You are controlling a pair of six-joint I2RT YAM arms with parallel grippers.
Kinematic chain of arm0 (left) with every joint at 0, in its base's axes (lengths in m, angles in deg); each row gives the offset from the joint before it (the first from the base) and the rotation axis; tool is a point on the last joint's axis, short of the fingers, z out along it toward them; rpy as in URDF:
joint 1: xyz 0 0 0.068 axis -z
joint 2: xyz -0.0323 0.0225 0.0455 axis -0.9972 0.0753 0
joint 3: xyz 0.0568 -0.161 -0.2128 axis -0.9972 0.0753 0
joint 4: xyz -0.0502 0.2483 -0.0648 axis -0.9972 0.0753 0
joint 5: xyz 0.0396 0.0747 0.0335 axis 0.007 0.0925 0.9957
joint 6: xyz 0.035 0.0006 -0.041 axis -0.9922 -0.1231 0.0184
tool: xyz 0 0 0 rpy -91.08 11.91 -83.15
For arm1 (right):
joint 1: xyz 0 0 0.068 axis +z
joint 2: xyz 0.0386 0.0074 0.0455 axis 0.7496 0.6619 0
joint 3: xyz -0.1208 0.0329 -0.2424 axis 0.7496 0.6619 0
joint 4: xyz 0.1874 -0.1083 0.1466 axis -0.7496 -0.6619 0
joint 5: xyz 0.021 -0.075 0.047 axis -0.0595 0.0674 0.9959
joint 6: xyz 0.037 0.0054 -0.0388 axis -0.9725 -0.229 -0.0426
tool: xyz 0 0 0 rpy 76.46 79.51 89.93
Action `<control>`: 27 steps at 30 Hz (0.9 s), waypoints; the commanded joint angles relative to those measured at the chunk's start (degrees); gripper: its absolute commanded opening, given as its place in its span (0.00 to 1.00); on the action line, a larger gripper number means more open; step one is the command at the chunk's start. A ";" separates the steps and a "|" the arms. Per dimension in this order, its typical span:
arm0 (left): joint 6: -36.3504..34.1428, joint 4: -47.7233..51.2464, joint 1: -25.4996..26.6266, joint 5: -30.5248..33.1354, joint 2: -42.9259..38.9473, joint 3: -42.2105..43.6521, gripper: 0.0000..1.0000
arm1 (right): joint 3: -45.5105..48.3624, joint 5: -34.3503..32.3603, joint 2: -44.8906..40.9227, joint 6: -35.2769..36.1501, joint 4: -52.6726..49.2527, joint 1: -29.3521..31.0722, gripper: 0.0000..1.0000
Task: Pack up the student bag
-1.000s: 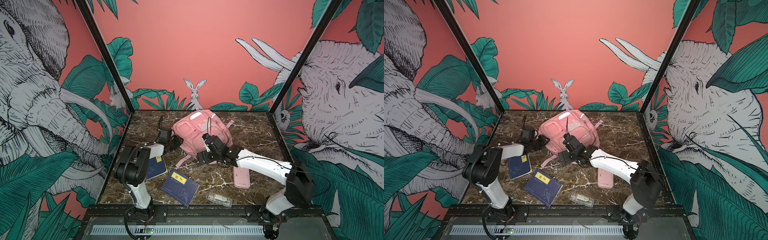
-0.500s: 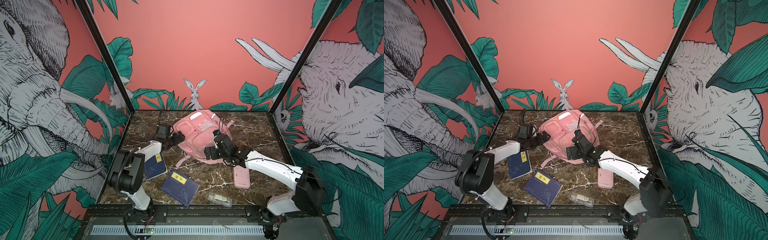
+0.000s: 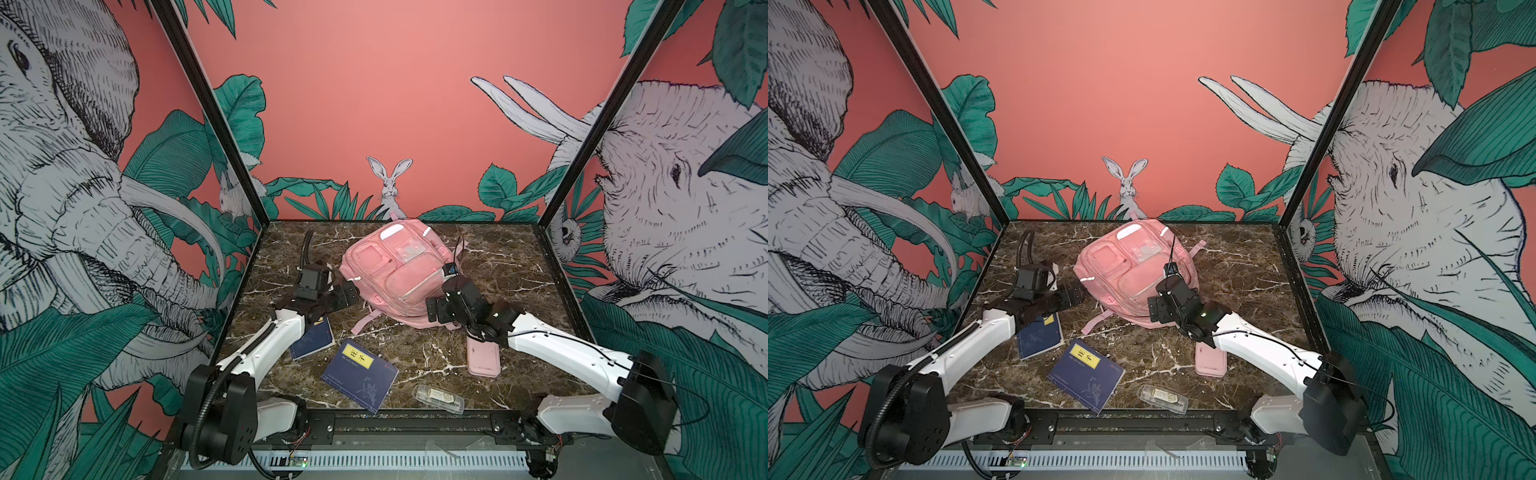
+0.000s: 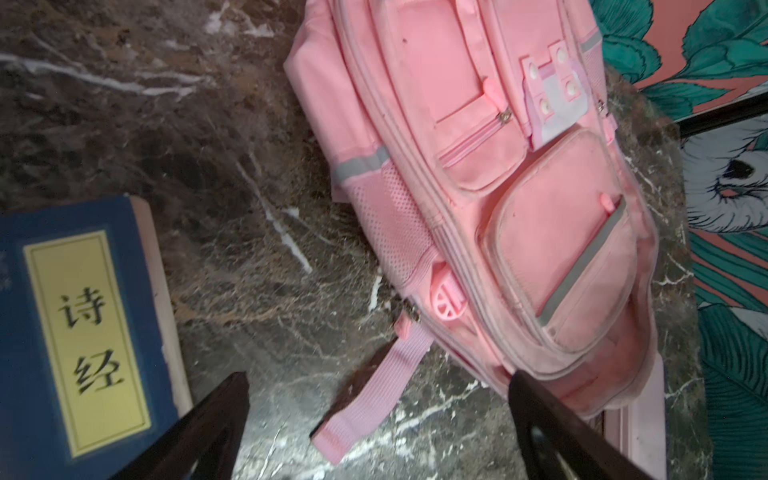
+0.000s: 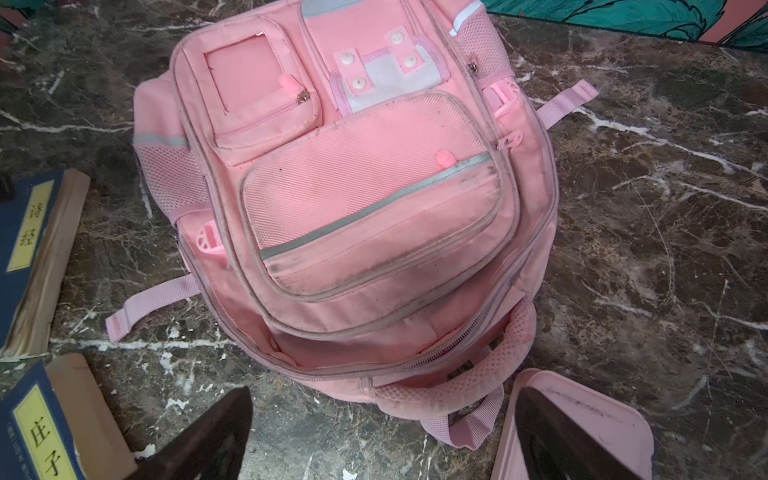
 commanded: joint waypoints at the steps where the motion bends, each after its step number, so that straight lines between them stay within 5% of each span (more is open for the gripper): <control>1: -2.18 7.19 -0.30 1.51 -5.58 1.92 0.97 | -0.01 1.43 -0.20 0.49 1.25 0.06 0.98; 20: 8.92 27.08 11.10 9.70 -23.75 8.36 0.98 | -1.96 7.92 5.98 4.03 -3.62 0.76 0.98; 27: 19.06 37.86 18.13 13.98 -31.56 8.74 0.94 | 0.31 14.24 6.41 4.48 -0.10 1.32 0.97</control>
